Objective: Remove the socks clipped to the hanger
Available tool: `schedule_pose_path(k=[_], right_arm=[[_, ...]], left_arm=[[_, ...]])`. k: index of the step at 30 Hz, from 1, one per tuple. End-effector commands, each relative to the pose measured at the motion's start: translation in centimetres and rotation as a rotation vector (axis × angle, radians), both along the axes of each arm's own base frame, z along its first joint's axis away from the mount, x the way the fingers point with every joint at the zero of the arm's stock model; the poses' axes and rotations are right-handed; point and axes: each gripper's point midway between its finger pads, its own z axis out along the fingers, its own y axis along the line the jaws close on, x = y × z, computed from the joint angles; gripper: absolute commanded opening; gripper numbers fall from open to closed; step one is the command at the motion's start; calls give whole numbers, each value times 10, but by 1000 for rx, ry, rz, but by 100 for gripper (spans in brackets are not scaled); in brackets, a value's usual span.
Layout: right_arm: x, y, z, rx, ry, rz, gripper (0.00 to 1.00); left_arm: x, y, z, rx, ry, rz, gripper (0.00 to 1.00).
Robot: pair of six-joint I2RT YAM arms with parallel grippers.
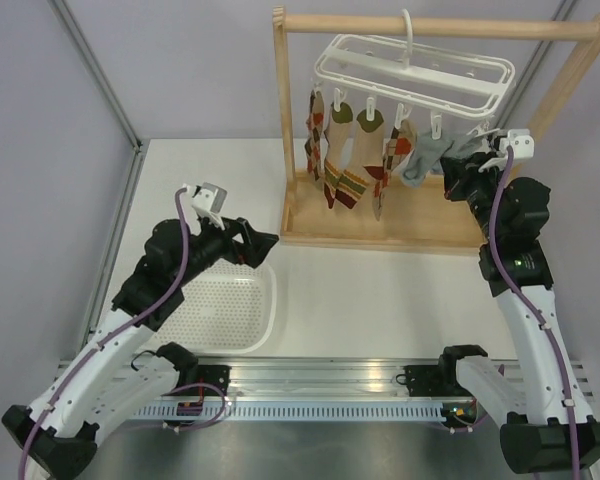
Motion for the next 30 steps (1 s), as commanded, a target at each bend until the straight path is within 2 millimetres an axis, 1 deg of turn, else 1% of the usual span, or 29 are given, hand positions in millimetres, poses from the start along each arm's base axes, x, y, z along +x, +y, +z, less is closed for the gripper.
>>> schedule_pose_path(k=[1, 2, 3, 4, 5, 6, 8, 9, 10, 11, 12, 13, 15, 16, 17, 18, 19, 20, 21, 22, 23, 24, 26, 27, 28, 30], right_arm=[[-14, 17, 34, 36, -66, 96, 8], [-17, 19, 37, 50, -65, 105, 7], [-18, 20, 37, 54, -59, 115, 7], [-21, 21, 36, 61, -48, 118, 7], [-24, 21, 39, 63, -52, 121, 8], [-27, 22, 38, 65, -47, 125, 7], [-33, 22, 37, 67, -39, 124, 7], [-35, 22, 35, 70, -30, 126, 7], [-38, 22, 35, 73, -29, 129, 7], [-40, 24, 31, 75, -13, 136, 7], [-42, 25, 30, 84, -6, 143, 7], [-45, 26, 27, 90, 10, 149, 7], [-50, 27, 26, 101, 21, 157, 7], [-55, 28, 25, 103, 31, 158, 7], [-58, 27, 27, 101, 27, 156, 7], [-62, 27, 28, 101, 24, 157, 7], [-63, 27, 25, 99, 37, 157, 7], [-65, 27, 26, 96, 35, 159, 7], [-65, 27, 25, 96, 40, 158, 7], [-66, 27, 24, 97, 48, 158, 7], [-67, 27, 23, 96, 50, 158, 7], [-68, 28, 22, 97, 53, 162, 7], [-69, 28, 22, 105, 56, 164, 7], [-70, 28, 23, 106, 53, 163, 8], [-72, 28, 25, 108, 49, 163, 8], [-75, 30, 26, 113, 47, 173, 7]], left_arm=[[2, -31, 53, -71, -153, -48, 100], [2, -42, 66, -97, -197, -71, 100], [-1, -64, 60, -90, -186, -122, 100], [-1, -73, 68, -103, -214, -139, 100], [-2, -84, 81, -137, -256, -163, 100], [-7, -99, 83, -150, -270, -202, 100], [-4, -122, 86, -156, -293, -246, 100], [-8, -133, 99, -190, -334, -270, 100], [-3, -148, 89, -165, -330, -296, 100], [-3, -157, 101, -181, -361, -315, 100], [-6, -167, 109, -198, -389, -337, 100], [-3, -183, 109, -189, -403, -368, 100], [-7, -201, 112, -198, -423, -414, 100], [-10, -207, 127, -223, -462, -434, 100], [-8, -219, 119, -215, -454, -455, 100], [-12, -226, 121, -223, -465, -478, 100], [-16, -231, 133, -239, -505, -499, 100], [-14, -242, 126, -229, -499, -513, 100], [-19, -249, 128, -231, -511, -535, 100], [-21, -256, 137, -240, -537, -552, 100], [-21, -261, 138, -248, -541, -565, 100], [-21, -271, 131, -250, -524, -596, 100], [-21, -278, 139, -271, -544, -608, 100], [-18, -285, 133, -263, -535, -613, 100], [-19, -288, 138, -271, -546, -620, 100], [-18, -294, 136, -268, -546, -632, 100]])
